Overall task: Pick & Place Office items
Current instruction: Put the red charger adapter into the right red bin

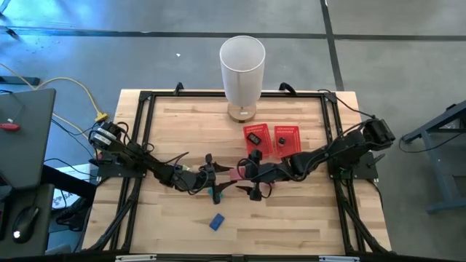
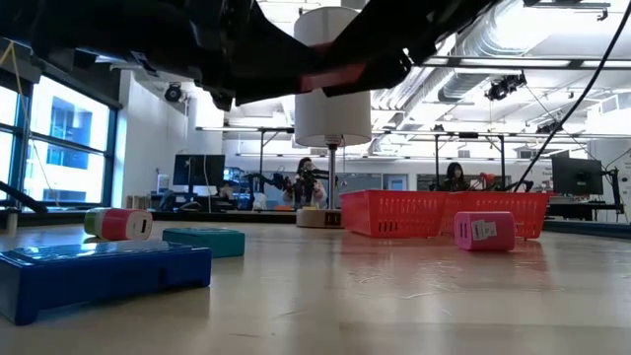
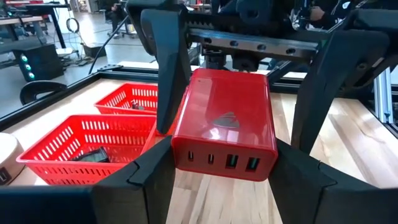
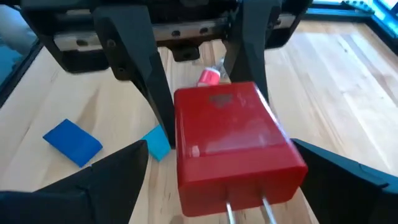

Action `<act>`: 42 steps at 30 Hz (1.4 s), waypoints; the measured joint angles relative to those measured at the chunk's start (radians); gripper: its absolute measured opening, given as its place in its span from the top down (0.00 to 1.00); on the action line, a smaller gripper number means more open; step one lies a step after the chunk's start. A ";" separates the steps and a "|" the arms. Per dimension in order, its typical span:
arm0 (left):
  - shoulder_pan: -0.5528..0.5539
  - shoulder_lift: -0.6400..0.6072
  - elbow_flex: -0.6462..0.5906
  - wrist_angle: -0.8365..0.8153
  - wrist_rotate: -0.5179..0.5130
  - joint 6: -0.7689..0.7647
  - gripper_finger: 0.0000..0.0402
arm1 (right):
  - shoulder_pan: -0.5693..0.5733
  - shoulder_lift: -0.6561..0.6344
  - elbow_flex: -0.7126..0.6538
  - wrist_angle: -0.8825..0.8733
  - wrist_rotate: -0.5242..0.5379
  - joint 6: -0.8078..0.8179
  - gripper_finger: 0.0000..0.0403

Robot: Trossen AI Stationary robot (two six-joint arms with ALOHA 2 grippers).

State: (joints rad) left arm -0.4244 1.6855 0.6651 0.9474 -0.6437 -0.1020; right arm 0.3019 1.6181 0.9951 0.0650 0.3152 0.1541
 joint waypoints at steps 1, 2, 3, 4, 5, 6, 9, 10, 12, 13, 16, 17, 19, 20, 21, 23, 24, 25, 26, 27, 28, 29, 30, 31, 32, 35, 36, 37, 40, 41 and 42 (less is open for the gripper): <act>0.000 0.000 0.000 -0.001 0.000 0.000 0.49 | 0.000 0.000 0.000 0.002 0.000 -0.002 0.08; 0.000 0.000 0.000 -0.002 0.000 0.000 0.49 | 0.000 0.000 0.000 0.001 0.002 -0.002 0.08; 0.000 0.000 0.000 -0.004 0.000 0.000 0.49 | 0.000 0.000 0.000 -0.001 0.003 -0.002 0.08; 0.000 0.000 0.000 -0.005 0.000 0.000 0.49 | 0.000 0.000 0.000 -0.001 0.003 -0.003 0.08; 0.000 0.000 0.000 -0.004 0.000 0.000 0.49 | 0.000 0.000 0.000 -0.001 0.003 -0.005 0.08; 0.000 0.000 0.000 -0.004 0.000 0.000 0.49 | 0.000 0.000 0.000 0.000 0.004 -0.013 0.08; 0.000 0.000 0.000 -0.004 0.000 0.000 0.49 | 0.004 0.000 0.000 -0.005 0.004 -0.028 0.08; 0.000 0.000 0.000 -0.004 0.000 0.000 0.49 | 0.006 0.000 0.000 -0.005 0.008 -0.028 0.09; 0.000 0.000 0.000 -0.005 0.000 0.000 0.49 | 0.006 0.000 0.000 -0.007 0.015 -0.028 0.12; 0.000 0.000 0.000 -0.005 0.000 -0.001 0.49 | 0.006 0.000 0.000 -0.008 0.018 -0.028 0.14; 0.000 0.000 0.000 -0.005 0.000 -0.001 0.49 | 0.006 0.000 0.000 -0.008 0.020 -0.029 0.19; 0.000 0.000 0.000 -0.005 0.000 -0.002 0.49 | 0.006 0.000 0.000 -0.008 0.020 -0.028 0.21; 0.000 0.000 0.000 -0.005 0.000 -0.002 0.49 | 0.006 0.000 0.000 -0.008 0.021 -0.028 0.24; 0.000 0.000 0.000 -0.007 0.000 -0.003 0.49 | 0.006 0.000 0.000 -0.008 0.021 -0.028 0.25; 0.000 0.000 0.000 -0.009 0.000 -0.003 0.49 | 0.006 0.000 0.000 -0.008 0.022 -0.028 0.27; 0.000 0.000 0.000 -0.021 0.000 -0.003 0.49 | 0.006 0.000 0.000 -0.008 0.022 -0.029 0.29; 0.000 0.000 0.000 -0.025 0.000 -0.003 0.49 | 0.006 0.000 0.000 -0.008 0.022 -0.029 0.30; 0.000 0.000 0.000 -0.030 0.000 -0.004 0.49 | 0.006 0.000 0.000 -0.008 0.022 -0.028 0.31; 0.000 0.000 0.000 -0.031 0.000 -0.008 0.49 | 0.006 0.000 0.000 -0.008 0.022 -0.029 0.32; 0.000 0.000 0.000 -0.031 0.000 -0.008 0.49 | 0.006 0.000 0.000 -0.009 0.022 -0.028 0.33; 0.000 0.000 0.000 -0.031 0.000 -0.008 0.49 | 0.006 0.000 0.000 -0.009 0.022 -0.029 0.33; 0.000 0.000 0.000 -0.031 0.000 -0.008 0.49 | 0.006 0.000 0.000 -0.009 0.022 -0.029 0.34; 0.000 0.000 0.000 -0.031 0.000 -0.009 0.49 | 0.006 0.000 0.000 -0.009 0.023 -0.028 0.34; 0.000 0.000 0.000 -0.033 0.000 -0.009 0.49 | 0.006 0.000 0.000 -0.009 0.022 -0.029 0.35; 0.000 0.000 0.000 -0.034 0.000 -0.010 0.49 | 0.006 0.000 0.000 -0.009 0.022 -0.029 0.35; 0.001 0.000 0.000 -0.048 0.000 -0.010 0.49 | 0.006 0.000 0.000 -0.009 0.022 -0.028 0.36; 0.001 0.000 0.000 -0.050 0.000 -0.010 0.49 | 0.006 0.000 0.000 -0.010 0.022 -0.028 0.37; 0.001 0.000 0.000 -0.051 0.000 -0.010 0.49 | 0.006 0.000 0.000 -0.010 0.021 -0.028 0.37; 0.001 0.000 0.000 -0.052 0.001 -0.010 0.49 | 0.006 0.000 0.000 -0.010 0.016 -0.028 0.38; 0.000 0.000 0.000 -0.052 0.001 -0.010 0.49 | 0.005 0.000 0.000 -0.010 0.014 -0.028 0.38; 0.000 0.000 0.000 -0.052 0.001 -0.010 0.49 | 0.005 0.000 0.000 -0.010 0.010 -0.028 0.39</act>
State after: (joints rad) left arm -0.4240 1.6855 0.6651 0.8951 -0.6425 -0.1123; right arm 0.3073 1.6176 0.9951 0.0547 0.3247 0.1257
